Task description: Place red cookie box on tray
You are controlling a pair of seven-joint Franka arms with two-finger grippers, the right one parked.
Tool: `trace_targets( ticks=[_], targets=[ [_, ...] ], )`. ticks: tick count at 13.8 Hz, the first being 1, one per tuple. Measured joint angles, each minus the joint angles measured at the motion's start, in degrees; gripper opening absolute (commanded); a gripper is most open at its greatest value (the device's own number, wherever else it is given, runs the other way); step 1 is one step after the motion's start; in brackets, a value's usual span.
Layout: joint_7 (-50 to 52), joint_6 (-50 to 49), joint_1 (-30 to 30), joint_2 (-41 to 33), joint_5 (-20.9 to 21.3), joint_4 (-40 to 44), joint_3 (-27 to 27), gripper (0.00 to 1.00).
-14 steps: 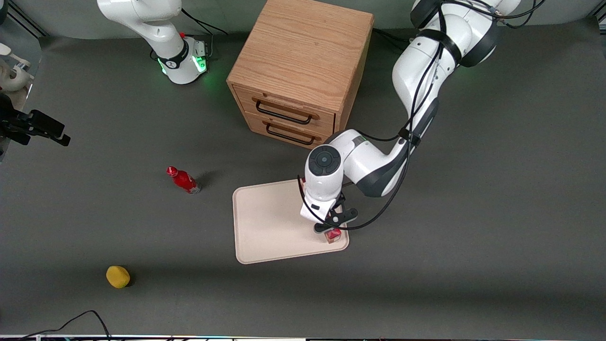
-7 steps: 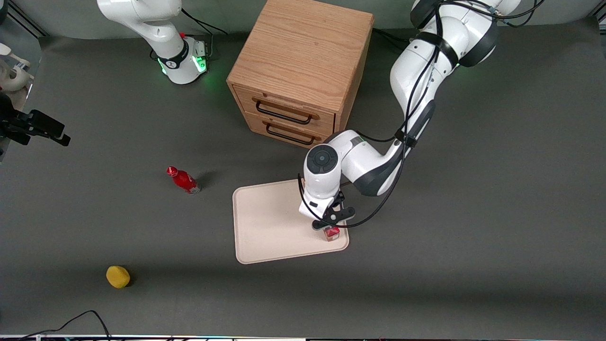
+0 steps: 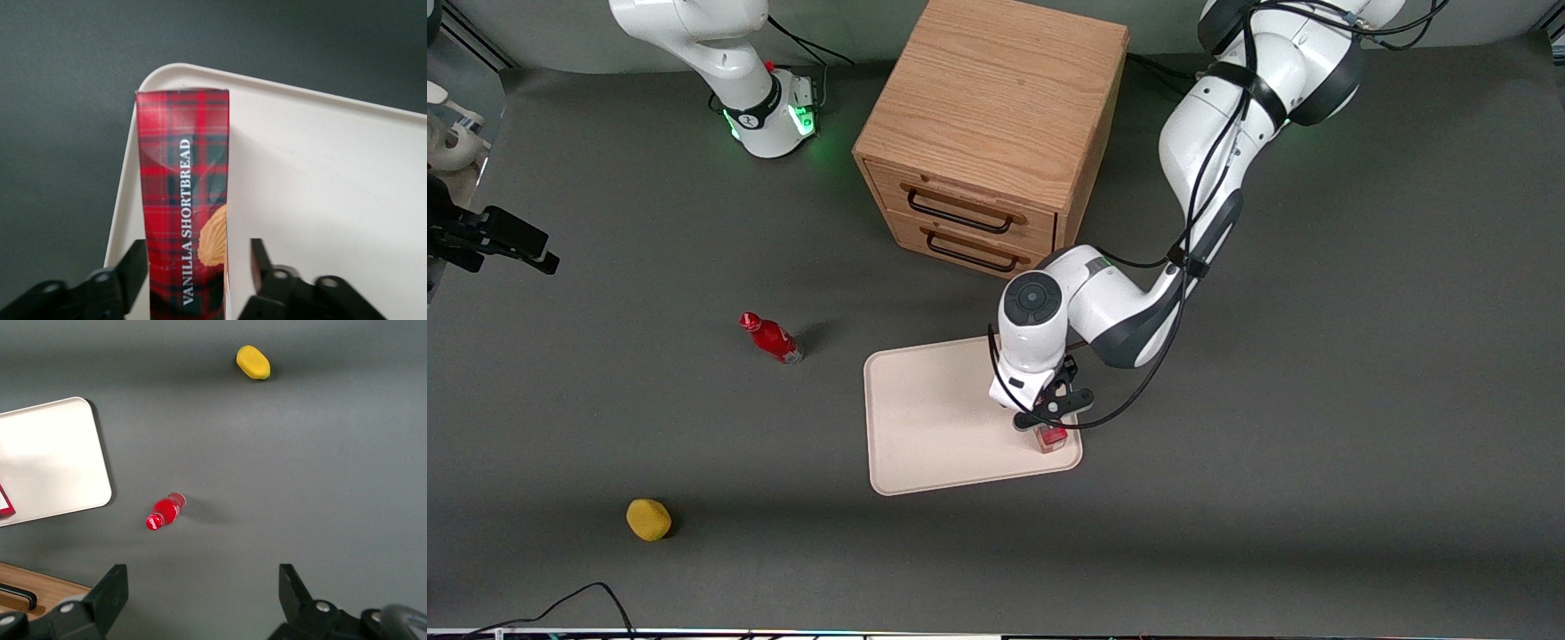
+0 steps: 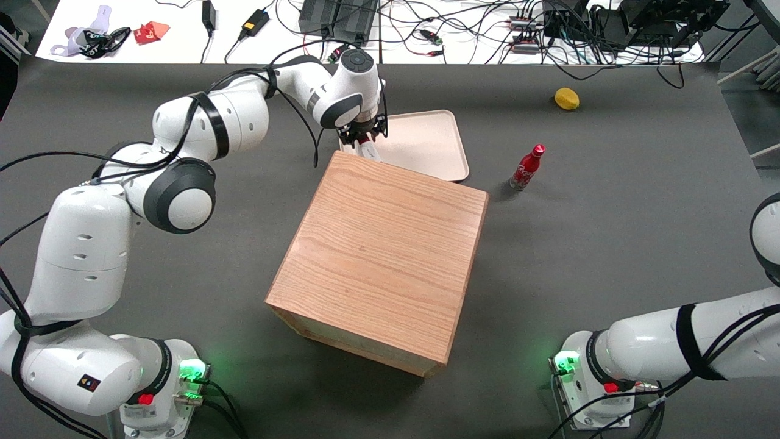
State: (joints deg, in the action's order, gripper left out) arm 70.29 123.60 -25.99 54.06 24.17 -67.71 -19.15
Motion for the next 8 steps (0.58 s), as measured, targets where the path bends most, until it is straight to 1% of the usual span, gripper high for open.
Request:
trace_targets(
  ticks=[1,3,4,6,8],
  targets=[
    [0.0,-0.6,0.3,-0.4,0.0,0.0,0.0,1.0],
    [-1.0,-5.9,0.9,-2.3,-0.1,0.1,-0.2,1.0],
    [-2.4,-8.8,1.1,-3.9,-0.9,0.1,-0.6,1.0],
    [-6.4,-13.4,1.5,-7.7,-4.8,0.1,-1.4,1.0],
    [-13.0,-18.3,3.0,-12.3,-9.6,-0.4,-1.7,1.0]
  ],
)
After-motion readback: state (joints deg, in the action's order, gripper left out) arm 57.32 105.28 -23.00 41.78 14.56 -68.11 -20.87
